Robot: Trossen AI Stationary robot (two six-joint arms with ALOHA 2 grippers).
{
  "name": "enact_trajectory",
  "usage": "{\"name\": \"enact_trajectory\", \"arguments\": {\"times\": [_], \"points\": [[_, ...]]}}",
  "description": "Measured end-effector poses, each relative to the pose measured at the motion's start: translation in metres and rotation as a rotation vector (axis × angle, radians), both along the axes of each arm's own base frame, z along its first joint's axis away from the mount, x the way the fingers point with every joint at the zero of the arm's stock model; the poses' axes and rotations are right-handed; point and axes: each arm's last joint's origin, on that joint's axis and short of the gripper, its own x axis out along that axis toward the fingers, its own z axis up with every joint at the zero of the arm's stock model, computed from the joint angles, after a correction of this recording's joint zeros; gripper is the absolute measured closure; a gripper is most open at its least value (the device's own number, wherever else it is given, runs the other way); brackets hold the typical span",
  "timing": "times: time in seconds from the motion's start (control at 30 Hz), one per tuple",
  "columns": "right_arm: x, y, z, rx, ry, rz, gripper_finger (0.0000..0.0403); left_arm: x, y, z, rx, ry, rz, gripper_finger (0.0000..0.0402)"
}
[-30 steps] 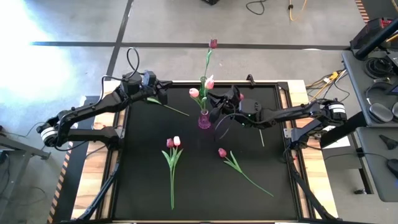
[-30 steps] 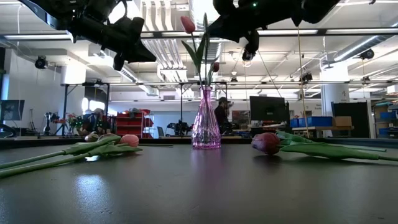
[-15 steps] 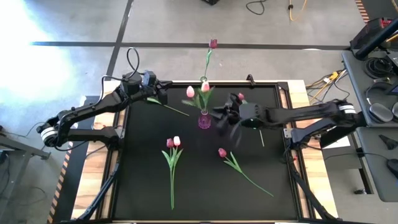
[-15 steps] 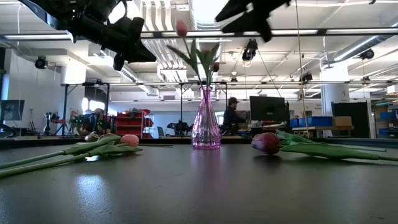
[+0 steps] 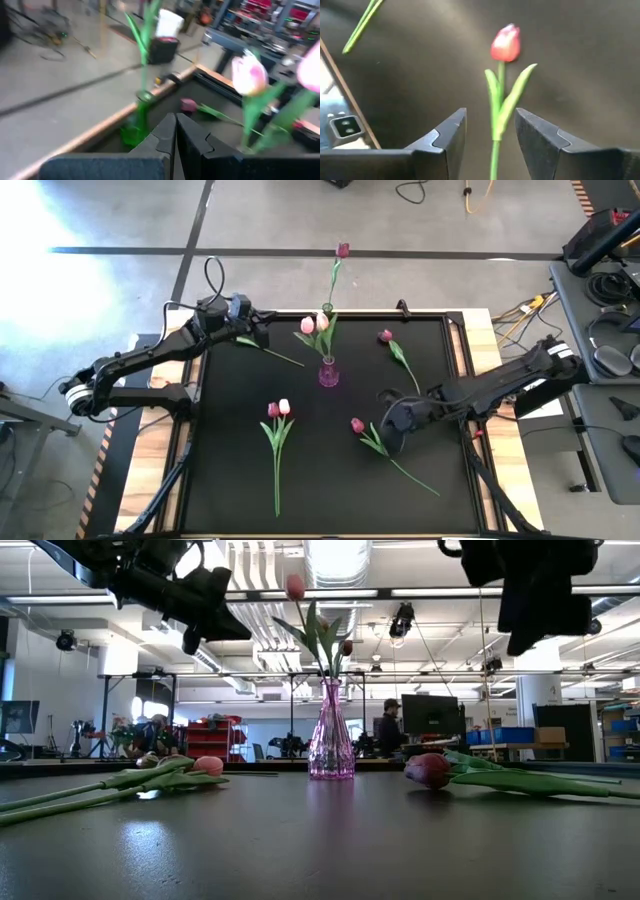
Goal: Sort flowers into vase by color
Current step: Put the bottom left red tulip into the green vase
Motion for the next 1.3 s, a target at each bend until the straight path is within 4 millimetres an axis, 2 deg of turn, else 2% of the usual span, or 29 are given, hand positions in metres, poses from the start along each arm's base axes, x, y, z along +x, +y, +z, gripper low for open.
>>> {"name": "enact_trajectory", "arguments": {"times": [0.2, 0.33, 0.43, 0.57, 0.63, 0.77, 0.97, 1.13, 1.3], "points": [[0.026, 0.012, -0.016, 0.041, -0.064, 0.018, 0.0244, -0.003, -0.012, -0.006, -0.13, 0.043, -0.162, 0.0402], [0.041, 0.012, -0.002, 0.031, -0.108, 0.036, 0.0258, -0.012, -0.028, -0.01, -0.258, 0.113, -0.216, 0.0402], [0.045, 0.004, 0.014, -0.013, -0.127, 0.06, 0.0286, -0.021, -0.044, -0.012, -0.331, 0.178, -0.233, 0.0402], [0.036, -0.019, 0.023, -0.115, -0.104, 0.158, 0.0363, -0.027, -0.068, -0.014, -0.406, 0.25, -0.225, 0.0402], [0.028, -0.035, 0.021, -0.124, -0.104, 0.197, 0.0384, -0.028, -0.081, -0.015, -0.455, 0.263, -0.205, 0.0402], [0.009, -0.072, 0.017, -0.126, -0.136, 0.253, 0.0393, -0.027, -0.108, -0.018, -0.616, 0.274, -0.141, 0.0402], [-0.021, -0.114, 0.031, -0.179, -0.255, 0.291, 0.0394, -0.015, -0.163, -0.031, -0.808, 0.308, -0.035, 0.0402], [-0.041, -0.133, 0.045, -0.26, -0.311, 0.275, 0.0394, -0.002, -0.204, -0.059, -0.973, 0.391, 0.105, 0.0402], [-0.053, -0.14, 0.052, -0.29, -0.345, 0.278, 0.0394, 0.017, -0.221, -0.077, -1.013, 0.402, 0.282, 0.0399]]}}
